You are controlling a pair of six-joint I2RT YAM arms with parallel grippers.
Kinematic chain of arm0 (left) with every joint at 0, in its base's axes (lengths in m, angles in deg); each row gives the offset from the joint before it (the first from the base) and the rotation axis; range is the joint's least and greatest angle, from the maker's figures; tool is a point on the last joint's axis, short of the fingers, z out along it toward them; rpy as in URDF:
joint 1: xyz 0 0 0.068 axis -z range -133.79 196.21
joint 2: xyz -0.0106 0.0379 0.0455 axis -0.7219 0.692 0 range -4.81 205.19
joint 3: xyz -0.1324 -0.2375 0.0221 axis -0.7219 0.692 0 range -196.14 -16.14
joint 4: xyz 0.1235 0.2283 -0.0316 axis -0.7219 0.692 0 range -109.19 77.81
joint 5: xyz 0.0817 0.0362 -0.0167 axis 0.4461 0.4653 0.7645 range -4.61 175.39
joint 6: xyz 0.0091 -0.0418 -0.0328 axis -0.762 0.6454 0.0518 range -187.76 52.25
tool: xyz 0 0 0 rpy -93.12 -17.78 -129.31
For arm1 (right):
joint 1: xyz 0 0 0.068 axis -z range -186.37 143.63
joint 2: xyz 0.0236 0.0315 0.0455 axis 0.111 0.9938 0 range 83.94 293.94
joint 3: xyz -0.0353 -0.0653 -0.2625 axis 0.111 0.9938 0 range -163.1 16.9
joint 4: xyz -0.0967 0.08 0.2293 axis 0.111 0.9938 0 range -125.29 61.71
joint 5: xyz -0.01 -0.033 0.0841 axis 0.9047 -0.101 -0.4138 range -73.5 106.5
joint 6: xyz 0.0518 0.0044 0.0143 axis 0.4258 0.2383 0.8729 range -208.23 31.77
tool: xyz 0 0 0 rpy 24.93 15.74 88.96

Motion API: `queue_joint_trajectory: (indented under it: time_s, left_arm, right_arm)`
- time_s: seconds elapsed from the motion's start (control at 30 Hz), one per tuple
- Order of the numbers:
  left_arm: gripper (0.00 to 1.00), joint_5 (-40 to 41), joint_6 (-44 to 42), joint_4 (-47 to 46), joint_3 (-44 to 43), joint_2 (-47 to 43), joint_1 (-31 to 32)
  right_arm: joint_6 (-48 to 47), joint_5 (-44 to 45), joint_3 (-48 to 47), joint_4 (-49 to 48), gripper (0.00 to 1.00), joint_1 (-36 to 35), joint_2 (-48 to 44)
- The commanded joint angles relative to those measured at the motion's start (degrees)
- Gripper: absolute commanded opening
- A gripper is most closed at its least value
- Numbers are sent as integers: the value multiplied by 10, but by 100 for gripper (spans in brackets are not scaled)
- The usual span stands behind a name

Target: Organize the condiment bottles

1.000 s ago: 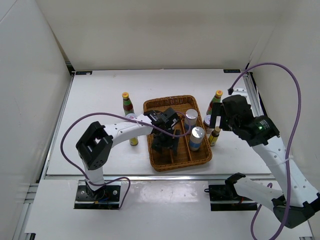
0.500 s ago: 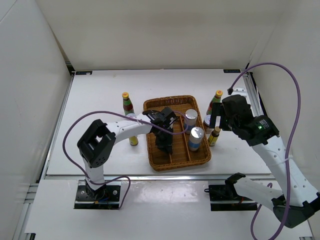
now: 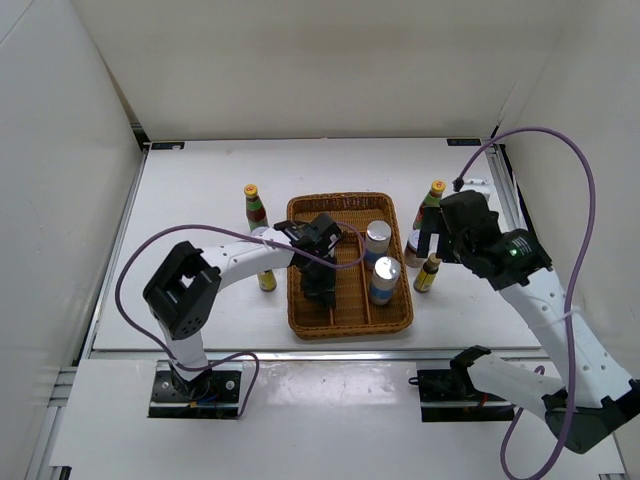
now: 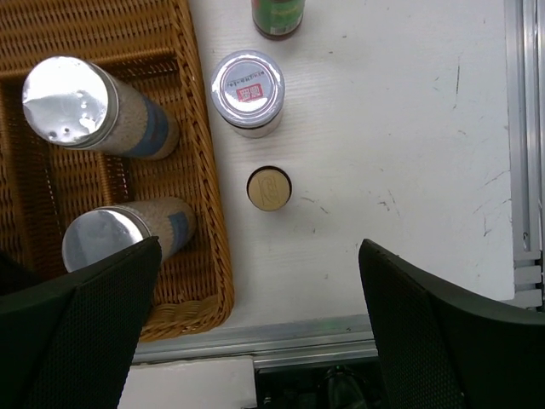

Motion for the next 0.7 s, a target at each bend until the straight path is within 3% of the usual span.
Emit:
queue_joint_trajectory:
  time_s: [0.0, 0.13, 0.23, 0.4, 0.67]
  left_arm:
    - [53, 14, -12, 34, 0, -39, -4]
    - [100, 30, -12, 45, -23, -51, -4]
    - [100, 55, -17, 62, -58, -51, -4]
    - [100, 97, -23, 101, -125, -62, -4]
    - [100, 136, -28, 124, -205, -117, -4]
  right_arm:
    - [28, 4, 8, 2, 100, 11, 32]
    - [28, -18, 13, 2, 97, 25, 68]
    - [22, -23, 13, 2, 89, 36, 85]
    - [22, -40, 18, -14, 84, 56, 117]
    - [17, -114, 61, -59, 64, 114, 144]
